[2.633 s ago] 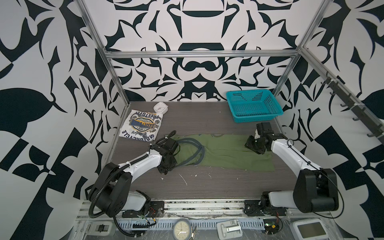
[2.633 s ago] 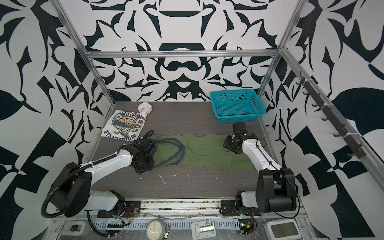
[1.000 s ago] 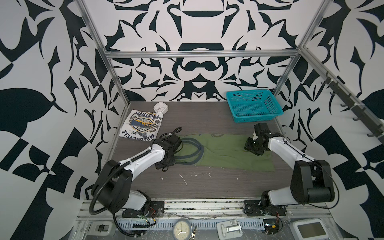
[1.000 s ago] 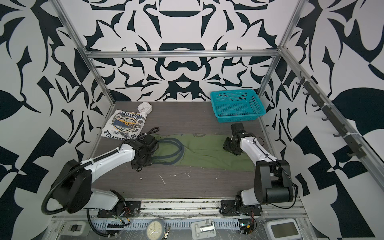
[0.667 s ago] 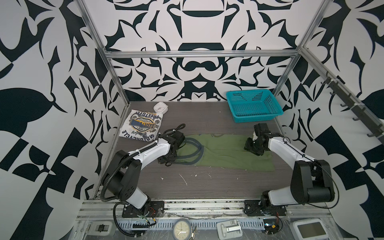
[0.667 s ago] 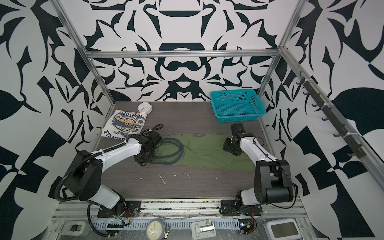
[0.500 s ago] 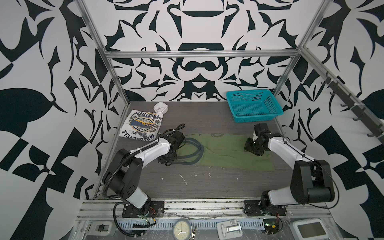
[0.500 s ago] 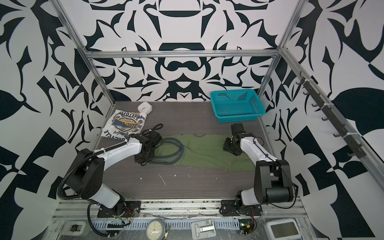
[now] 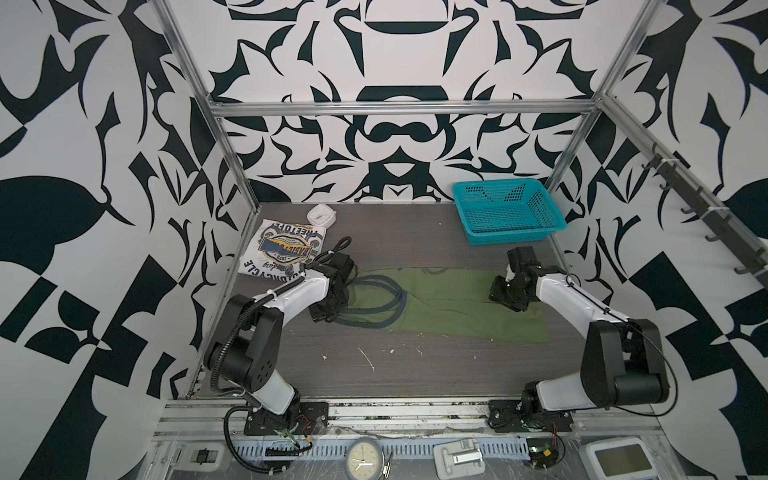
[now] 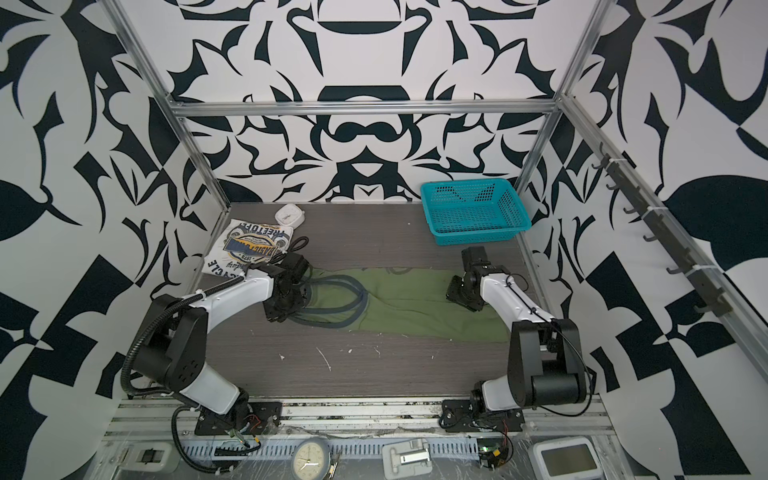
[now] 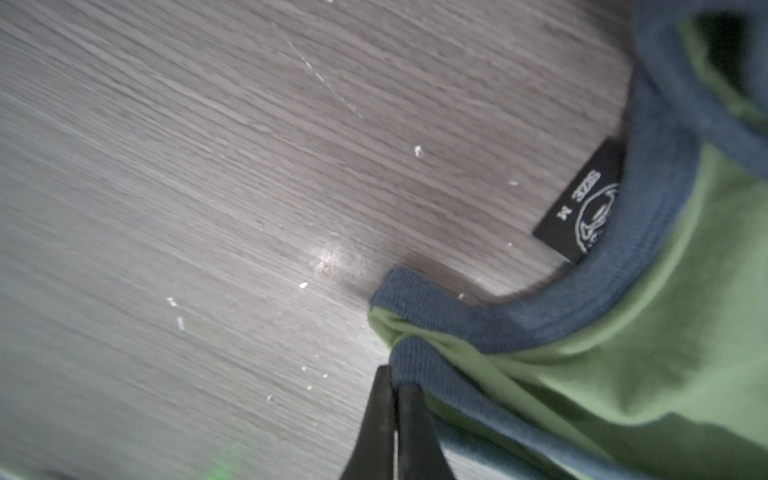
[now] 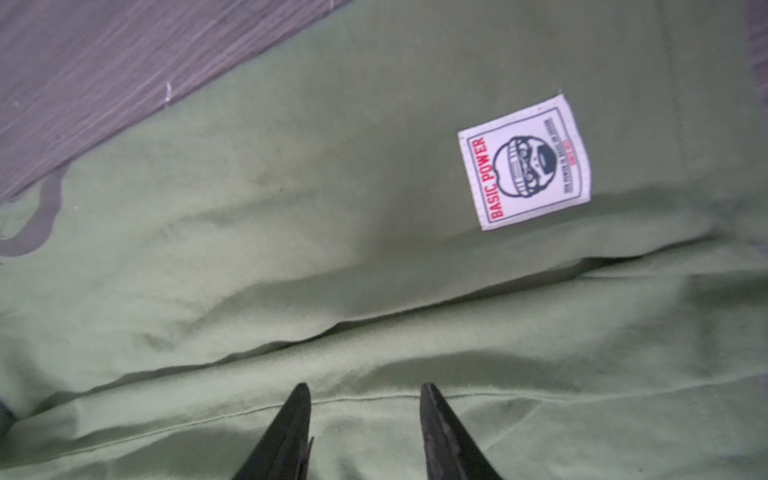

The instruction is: Fold and stack the tank tops

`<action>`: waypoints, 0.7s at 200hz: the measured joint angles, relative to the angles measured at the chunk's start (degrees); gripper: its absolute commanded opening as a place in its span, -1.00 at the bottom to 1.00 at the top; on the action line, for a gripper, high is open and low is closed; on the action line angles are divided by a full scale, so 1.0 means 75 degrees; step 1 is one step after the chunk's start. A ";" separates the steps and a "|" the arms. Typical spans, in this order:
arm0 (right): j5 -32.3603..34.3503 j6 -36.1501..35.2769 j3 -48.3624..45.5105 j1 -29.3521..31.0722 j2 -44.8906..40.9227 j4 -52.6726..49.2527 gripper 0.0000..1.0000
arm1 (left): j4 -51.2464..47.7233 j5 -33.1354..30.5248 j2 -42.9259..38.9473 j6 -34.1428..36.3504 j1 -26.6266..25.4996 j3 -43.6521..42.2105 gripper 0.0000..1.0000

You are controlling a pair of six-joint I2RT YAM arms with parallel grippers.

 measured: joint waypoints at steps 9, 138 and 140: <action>0.0079 -0.0012 0.0000 0.0000 0.0108 -0.0006 -0.09 | 0.0032 0.0207 -0.0012 -0.0003 0.0143 0.0026 -1.00; 0.0947 -0.0052 0.0114 0.0020 0.1244 -0.0058 -0.09 | 0.0256 0.1833 -0.0146 0.0408 0.2124 -0.0420 -0.99; 0.0965 -0.0052 0.0117 0.0023 0.1244 -0.0061 -0.09 | 0.0254 0.1821 -0.0146 0.0423 0.2124 -0.0420 -0.98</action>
